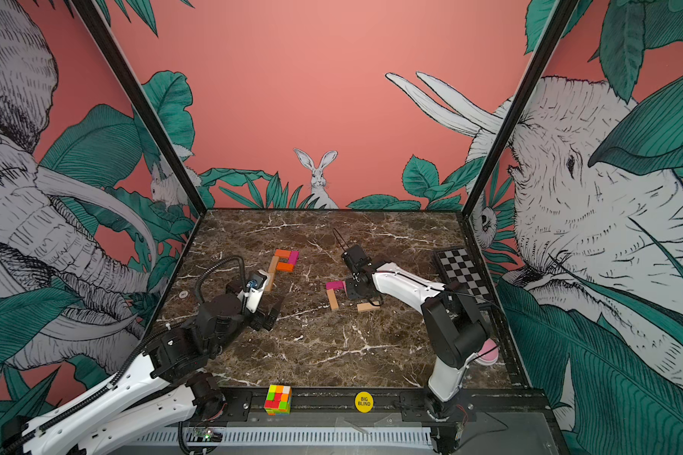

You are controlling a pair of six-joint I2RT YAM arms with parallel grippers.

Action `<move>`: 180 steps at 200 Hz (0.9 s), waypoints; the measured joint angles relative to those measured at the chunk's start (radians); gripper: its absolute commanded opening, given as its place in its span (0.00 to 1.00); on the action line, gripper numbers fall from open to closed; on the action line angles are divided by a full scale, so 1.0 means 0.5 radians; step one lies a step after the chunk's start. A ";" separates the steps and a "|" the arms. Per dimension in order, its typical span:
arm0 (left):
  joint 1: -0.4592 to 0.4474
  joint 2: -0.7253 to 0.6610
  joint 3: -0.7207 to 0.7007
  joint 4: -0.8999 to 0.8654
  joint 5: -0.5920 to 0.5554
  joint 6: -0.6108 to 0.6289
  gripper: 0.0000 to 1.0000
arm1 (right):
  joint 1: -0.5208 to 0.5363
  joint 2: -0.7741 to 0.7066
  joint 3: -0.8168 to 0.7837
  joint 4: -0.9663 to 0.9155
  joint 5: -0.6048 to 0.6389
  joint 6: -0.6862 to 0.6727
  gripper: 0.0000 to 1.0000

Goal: Assemble the letter p with building blocks
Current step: Adjust the building block at the center of the board.

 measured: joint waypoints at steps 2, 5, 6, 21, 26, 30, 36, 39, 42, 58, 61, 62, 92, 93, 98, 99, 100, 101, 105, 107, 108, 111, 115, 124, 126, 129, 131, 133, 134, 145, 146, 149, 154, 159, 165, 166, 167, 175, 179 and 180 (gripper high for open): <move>0.000 0.000 0.000 0.000 0.000 0.000 1.00 | 0.000 0.009 0.000 0.002 -0.003 0.000 0.17; 0.000 0.000 0.000 0.000 0.000 0.000 1.00 | 0.000 0.025 0.000 0.007 -0.004 0.000 0.16; 0.000 0.000 0.000 0.000 0.000 0.000 1.00 | 0.000 0.029 0.000 0.007 -0.005 0.000 0.16; 0.000 0.003 0.000 0.000 0.000 0.001 1.00 | 0.000 0.087 0.000 0.024 -0.015 0.000 0.17; 0.000 0.005 0.000 0.000 0.000 0.000 1.00 | 0.000 0.104 0.000 0.032 -0.021 0.000 0.16; 0.000 0.006 0.000 0.000 0.000 0.000 1.00 | 0.000 0.114 0.000 0.036 -0.021 0.000 0.16; 0.000 0.008 0.000 0.000 0.000 0.000 1.00 | -0.001 0.131 0.002 0.040 -0.027 0.000 0.16; 0.000 0.010 0.000 0.000 0.000 0.000 0.99 | -0.002 0.137 0.003 0.040 -0.029 0.000 0.16; 0.000 0.011 0.000 0.000 0.000 0.000 1.00 | -0.003 0.143 0.003 0.042 -0.031 0.000 0.16; 0.006 0.018 0.000 0.000 0.001 0.000 1.00 | -0.010 0.164 0.008 0.051 -0.041 0.000 0.17; 0.008 0.018 0.000 0.000 0.002 0.000 1.00 | -0.010 0.166 0.009 0.053 -0.042 0.000 0.16; 0.008 0.018 0.000 0.000 0.002 0.000 1.00 | -0.010 0.167 0.010 0.054 -0.042 0.000 0.16; 0.014 0.027 0.000 0.001 0.003 0.000 1.00 | -0.020 0.193 0.035 0.079 -0.054 0.000 0.16; 0.015 0.027 0.000 0.000 0.003 0.000 1.00 | -0.020 0.195 0.037 0.079 -0.055 0.000 0.16; 0.019 0.027 0.000 0.000 0.003 0.000 0.99 | -0.022 0.201 0.043 0.084 -0.056 0.000 0.16; 0.019 0.027 0.000 0.000 0.003 0.000 0.99 | -0.023 0.204 0.045 0.086 -0.057 0.000 0.16; 0.020 0.027 0.000 0.000 0.004 0.000 0.99 | -0.023 0.204 0.047 0.087 -0.058 0.000 0.16; 0.020 0.027 0.000 0.000 0.004 0.000 1.00 | -0.023 0.207 0.048 0.089 -0.060 0.000 0.16; 0.021 0.027 0.000 0.001 0.004 0.000 1.00 | -0.024 0.211 0.052 0.092 -0.060 0.000 0.16; 0.021 0.028 0.000 0.001 0.004 0.000 1.00 | -0.025 0.214 0.053 0.093 -0.062 0.000 0.17; 0.021 0.028 0.000 0.000 0.004 0.000 1.00 | -0.026 0.217 0.056 0.093 -0.063 0.000 0.16; 0.021 0.028 0.000 0.000 0.005 0.000 1.00 | -0.027 0.220 0.059 0.095 -0.064 0.000 0.16; 0.021 0.028 0.000 0.001 0.005 0.000 1.00 | -0.027 0.227 0.063 0.096 -0.067 0.000 0.16; 0.023 0.032 0.000 0.001 0.005 0.000 1.00 | -0.027 0.240 0.071 0.099 -0.076 0.000 0.16; 0.023 0.032 0.000 0.001 0.005 0.000 1.00 | -0.027 0.243 0.072 0.099 -0.077 0.000 0.16; 0.024 0.034 0.000 0.001 0.006 0.000 1.00 | -0.027 0.244 0.074 0.099 -0.078 0.000 0.16; 0.024 0.034 0.000 0.001 0.007 0.000 1.00 | -0.027 0.247 0.076 0.100 -0.079 0.000 0.16; 0.025 0.036 0.000 0.001 0.008 0.000 1.00 | -0.027 0.249 0.077 0.100 -0.082 -0.001 0.16; 0.025 0.036 0.000 0.001 0.009 0.000 1.00 | -0.027 0.251 0.078 0.100 -0.082 0.000 0.16; 0.031 0.039 0.000 0.001 0.012 0.000 1.00 | -0.029 0.261 0.079 0.104 -0.086 0.000 0.16; 0.032 0.039 0.000 0.001 0.012 0.000 1.00 | -0.029 0.261 0.079 0.104 -0.087 0.000 0.16; 0.034 0.040 0.000 0.001 0.013 0.000 0.99 | -0.030 0.262 0.079 0.105 -0.087 -0.001 0.16; 0.034 0.040 0.000 0.001 0.014 0.000 0.99 | -0.030 0.264 0.079 0.105 -0.088 -0.001 0.16; 0.034 0.040 0.000 0.001 0.017 0.000 0.99 | -0.030 0.265 0.079 0.105 -0.089 0.000 0.16; 0.036 0.040 0.000 0.001 0.018 0.000 1.00 | -0.031 0.265 0.079 0.105 -0.091 0.000 0.16; 0.036 0.040 0.000 0.001 0.019 0.000 1.00 | -0.031 0.265 0.079 0.105 -0.091 0.000 0.16; 0.036 0.041 0.000 0.001 0.019 0.000 1.00 | -0.031 0.265 0.079 0.105 -0.092 -0.001 0.16; 0.036 0.041 0.000 0.001 0.021 0.000 1.00 | -0.031 0.265 0.081 0.106 -0.093 0.000 0.16; 0.036 0.043 0.000 0.001 0.021 0.000 0.99 | -0.031 0.265 0.081 0.106 -0.094 0.000 0.16; 0.036 0.043 0.000 0.001 0.021 0.000 0.99 | -0.031 0.265 0.081 0.106 -0.094 -0.001 0.16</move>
